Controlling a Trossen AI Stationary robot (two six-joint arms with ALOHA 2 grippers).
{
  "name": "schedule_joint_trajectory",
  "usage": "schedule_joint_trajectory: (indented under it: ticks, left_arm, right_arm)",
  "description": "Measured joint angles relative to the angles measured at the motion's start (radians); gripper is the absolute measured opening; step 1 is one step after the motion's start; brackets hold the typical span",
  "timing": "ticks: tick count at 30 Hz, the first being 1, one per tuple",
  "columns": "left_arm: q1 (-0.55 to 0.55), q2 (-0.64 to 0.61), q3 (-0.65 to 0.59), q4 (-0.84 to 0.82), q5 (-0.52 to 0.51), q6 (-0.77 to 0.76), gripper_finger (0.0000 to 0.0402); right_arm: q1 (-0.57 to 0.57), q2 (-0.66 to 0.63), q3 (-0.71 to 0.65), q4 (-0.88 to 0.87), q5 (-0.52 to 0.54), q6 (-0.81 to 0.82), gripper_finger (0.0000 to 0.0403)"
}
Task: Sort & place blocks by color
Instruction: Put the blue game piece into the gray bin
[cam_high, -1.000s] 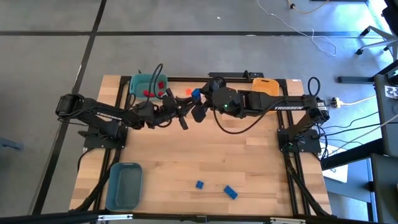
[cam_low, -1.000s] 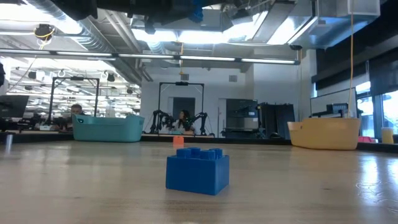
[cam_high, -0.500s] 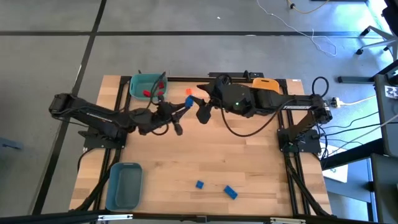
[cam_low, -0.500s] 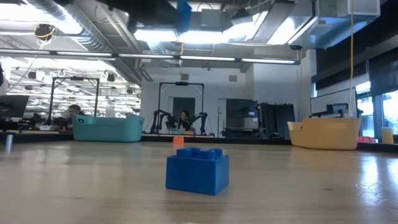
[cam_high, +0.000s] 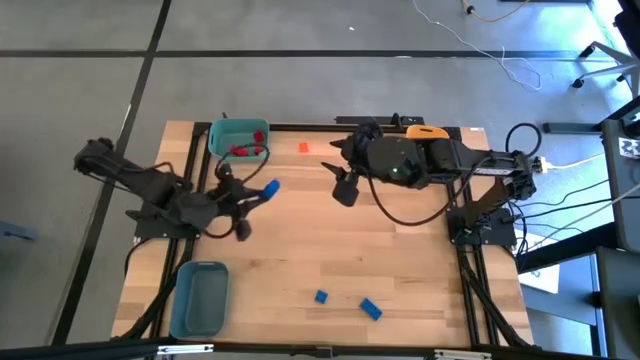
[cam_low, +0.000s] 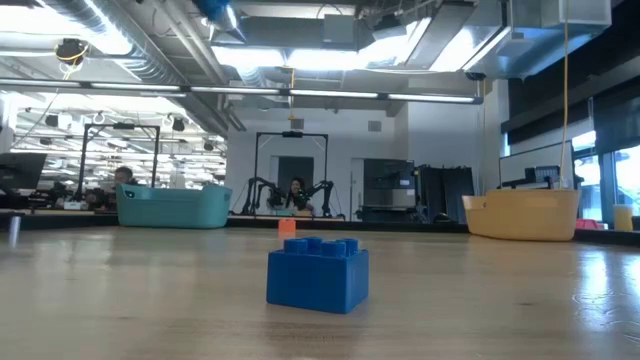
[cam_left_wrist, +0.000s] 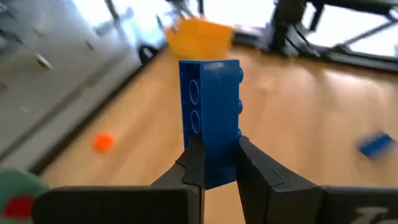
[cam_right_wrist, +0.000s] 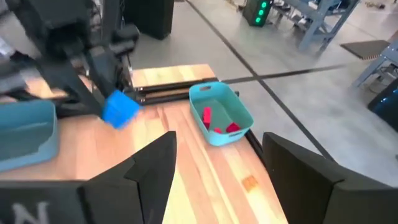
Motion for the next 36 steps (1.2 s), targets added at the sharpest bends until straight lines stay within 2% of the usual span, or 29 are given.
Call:
schedule_joint_trajectory:
  ticks: [3, 9, 13, 18, 21, 24, 36]
  left_arm:
    - [-0.05, 0.028, 0.11, -0.241, 0.11, -0.138, 0.0047]
    - [-0.114, 0.1, 0.265, -0.593, 0.412, -0.405, 0.0047]
    - [-0.166, 0.141, 0.274, -0.703, 0.641, -0.551, 0.0047]
    - [-0.248, 0.202, 0.248, -0.705, 0.848, -0.661, 0.0047]
    - [-0.299, 0.248, 0.237, -0.704, 0.908, -0.708, 0.0047]
    - [-0.347, 0.294, 0.221, -0.683, 0.921, -0.756, 0.0047]
    - [-0.504, 0.45, 0.031, -0.406, 0.963, -0.943, 0.0047]
  right_arm:
    - [0.0, 0.001, 0.0, -0.036, -0.033, 0.003, 0.0239]
    - [0.0, 0.001, -0.01, -0.052, -0.061, 0.003, 0.0239]
    - [0.0, 0.001, -0.01, -0.051, -0.075, 0.001, 0.0239]
    - [0.0, 0.001, -0.011, -0.049, -0.075, 0.0, 0.0239]
    - [0.0, 0.001, -0.011, -0.048, -0.074, 0.0, 0.0239]
    - [0.0, 0.001, -0.011, -0.048, -0.076, 0.0, 0.0239]
    - [0.0, 0.001, -0.011, -0.048, -0.078, 0.002, 0.0239]
